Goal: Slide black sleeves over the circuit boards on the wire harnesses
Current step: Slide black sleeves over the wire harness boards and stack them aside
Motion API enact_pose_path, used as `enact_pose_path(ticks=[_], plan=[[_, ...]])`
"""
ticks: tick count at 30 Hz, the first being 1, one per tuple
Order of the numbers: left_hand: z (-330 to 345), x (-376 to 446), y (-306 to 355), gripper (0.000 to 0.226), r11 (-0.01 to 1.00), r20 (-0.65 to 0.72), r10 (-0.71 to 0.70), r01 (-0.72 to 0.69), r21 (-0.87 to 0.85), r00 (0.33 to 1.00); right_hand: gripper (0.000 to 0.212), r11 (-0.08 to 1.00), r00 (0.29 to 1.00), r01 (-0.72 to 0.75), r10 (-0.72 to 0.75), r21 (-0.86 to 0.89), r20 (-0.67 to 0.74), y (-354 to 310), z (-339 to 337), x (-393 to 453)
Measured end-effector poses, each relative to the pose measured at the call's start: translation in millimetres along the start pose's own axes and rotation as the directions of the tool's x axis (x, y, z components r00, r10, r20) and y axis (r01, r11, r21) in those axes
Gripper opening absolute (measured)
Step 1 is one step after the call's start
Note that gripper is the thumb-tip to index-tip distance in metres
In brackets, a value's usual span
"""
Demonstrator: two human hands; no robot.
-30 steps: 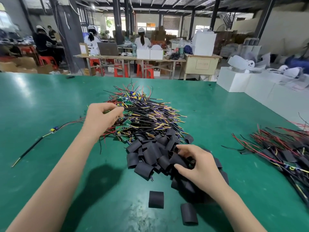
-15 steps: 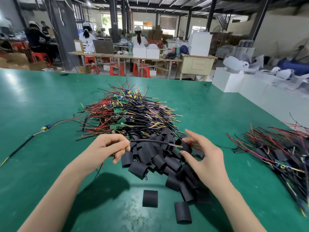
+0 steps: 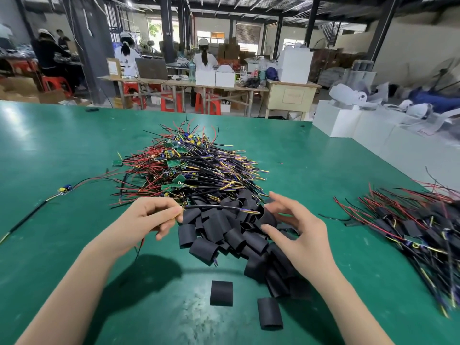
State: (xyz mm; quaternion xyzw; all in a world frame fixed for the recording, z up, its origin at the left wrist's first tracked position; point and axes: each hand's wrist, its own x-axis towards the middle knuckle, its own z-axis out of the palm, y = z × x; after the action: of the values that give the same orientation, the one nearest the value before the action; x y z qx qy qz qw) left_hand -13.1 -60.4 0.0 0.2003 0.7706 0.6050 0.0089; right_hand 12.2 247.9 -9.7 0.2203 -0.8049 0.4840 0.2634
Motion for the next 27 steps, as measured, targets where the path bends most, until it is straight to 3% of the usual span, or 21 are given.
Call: enact_pose_path(ticks=[4, 7, 10, 12, 18, 20, 23, 27], plan=[[0.6, -0.2, 1.4, 0.023, 1.000, 0.006, 0.003, -0.003, 0.013, 1.000, 0.058, 1.000, 1.000, 0.001, -0.001, 0.000, -0.003, 0.1, -1.1, 0.2], [4.8, 0.4, 4.2, 0.023, 0.999, 0.028, -0.001, -0.001, 0.045, 1.000, 0.060, 0.974, 0.996, 0.090, -0.085, -0.208, 0.034, -0.3, -2.7, -0.7], [11.6, 0.0, 7.6, 0.022, 0.995, 0.062, 0.006, -0.012, 0.100, 0.998, 0.059, 0.848, 0.966, 0.260, -0.225, -0.462, 0.129, 0.5, 0.7, -0.7], [18.7, 0.8, 8.0, 0.022, 0.991, 0.092, 0.007, -0.020, 0.134, 0.996, 0.054, 0.765, 0.937, 0.349, -0.296, -0.542, 0.185, 0.7, 4.0, -0.2], [51.1, -2.5, 13.8, 0.017, 0.977, 0.217, 0.001, -0.047, 0.210, 0.976, 0.047, 0.813, 0.917, 0.392, -0.310, -0.431, 0.250, -10.0, 22.3, -3.2], [62.9, 2.5, 14.9, 0.014, 0.988, 0.266, -0.087, 0.050, 0.143, 0.960, 0.047, 0.834, 0.920, 0.385, -0.312, -0.395, 0.239, -13.3, 26.4, -6.0], [67.3, 10.7, 13.6, 0.017, 0.967, 0.224, -0.250, 0.234, 0.097, 0.942, 0.050, 0.883, 0.945, 0.319, -0.270, -0.345, 0.185, -14.4, 21.6, -6.3], [55.4, 2.0, 15.4, 0.022, 0.996, 0.124, -0.074, 0.067, 0.057, 0.990, 0.047, 0.902, 0.959, 0.279, -0.243, -0.331, 0.147, -14.7, 14.6, -5.7]])
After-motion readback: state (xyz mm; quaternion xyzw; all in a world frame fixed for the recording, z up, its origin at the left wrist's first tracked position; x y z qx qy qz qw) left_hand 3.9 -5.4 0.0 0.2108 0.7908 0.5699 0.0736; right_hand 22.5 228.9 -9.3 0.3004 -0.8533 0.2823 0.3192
